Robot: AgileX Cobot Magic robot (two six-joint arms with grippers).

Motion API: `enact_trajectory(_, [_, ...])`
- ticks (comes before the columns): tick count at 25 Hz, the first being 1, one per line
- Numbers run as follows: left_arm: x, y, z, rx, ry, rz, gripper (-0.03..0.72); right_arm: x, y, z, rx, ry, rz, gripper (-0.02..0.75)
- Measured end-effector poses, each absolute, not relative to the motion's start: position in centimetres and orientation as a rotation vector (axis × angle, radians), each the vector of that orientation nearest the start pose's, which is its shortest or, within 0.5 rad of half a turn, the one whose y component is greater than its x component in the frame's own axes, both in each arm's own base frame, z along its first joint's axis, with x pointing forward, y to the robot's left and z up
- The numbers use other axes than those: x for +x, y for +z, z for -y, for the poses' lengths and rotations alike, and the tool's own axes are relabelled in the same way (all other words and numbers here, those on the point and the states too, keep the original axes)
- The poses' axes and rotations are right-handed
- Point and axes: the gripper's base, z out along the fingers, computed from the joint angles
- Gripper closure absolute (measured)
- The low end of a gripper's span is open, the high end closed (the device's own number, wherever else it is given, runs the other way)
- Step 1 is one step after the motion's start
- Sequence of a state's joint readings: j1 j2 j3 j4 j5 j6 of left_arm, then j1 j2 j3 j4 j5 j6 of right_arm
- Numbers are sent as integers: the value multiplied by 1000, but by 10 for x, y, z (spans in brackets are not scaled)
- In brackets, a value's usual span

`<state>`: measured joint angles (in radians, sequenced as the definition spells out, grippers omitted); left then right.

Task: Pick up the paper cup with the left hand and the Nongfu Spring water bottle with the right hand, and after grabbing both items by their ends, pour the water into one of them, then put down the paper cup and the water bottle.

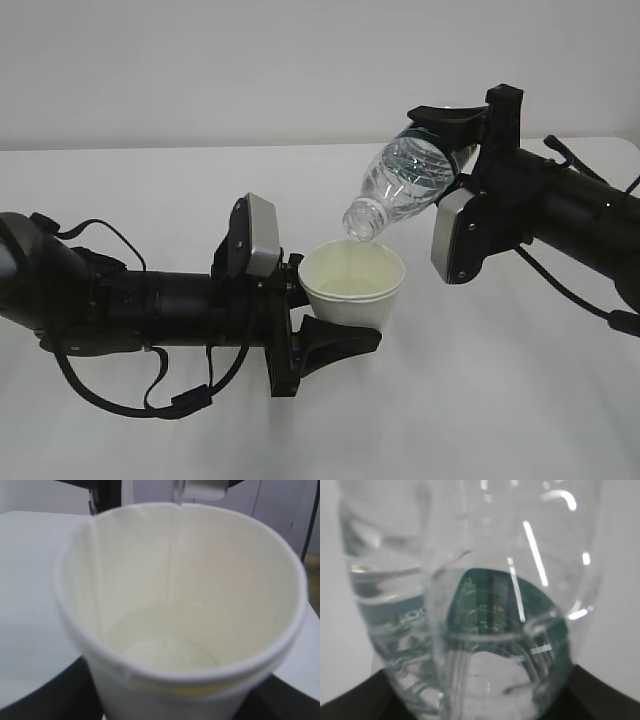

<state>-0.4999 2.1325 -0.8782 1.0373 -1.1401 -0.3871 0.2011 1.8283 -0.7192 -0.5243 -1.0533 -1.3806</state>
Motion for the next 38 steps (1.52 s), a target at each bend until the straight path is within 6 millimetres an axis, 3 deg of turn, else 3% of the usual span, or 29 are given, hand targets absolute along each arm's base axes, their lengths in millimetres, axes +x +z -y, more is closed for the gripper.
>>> enact_trajectory(38, [274,101,237,1231,-1041,-1452,237,326,181,-107,-1517,-782,-662,290])
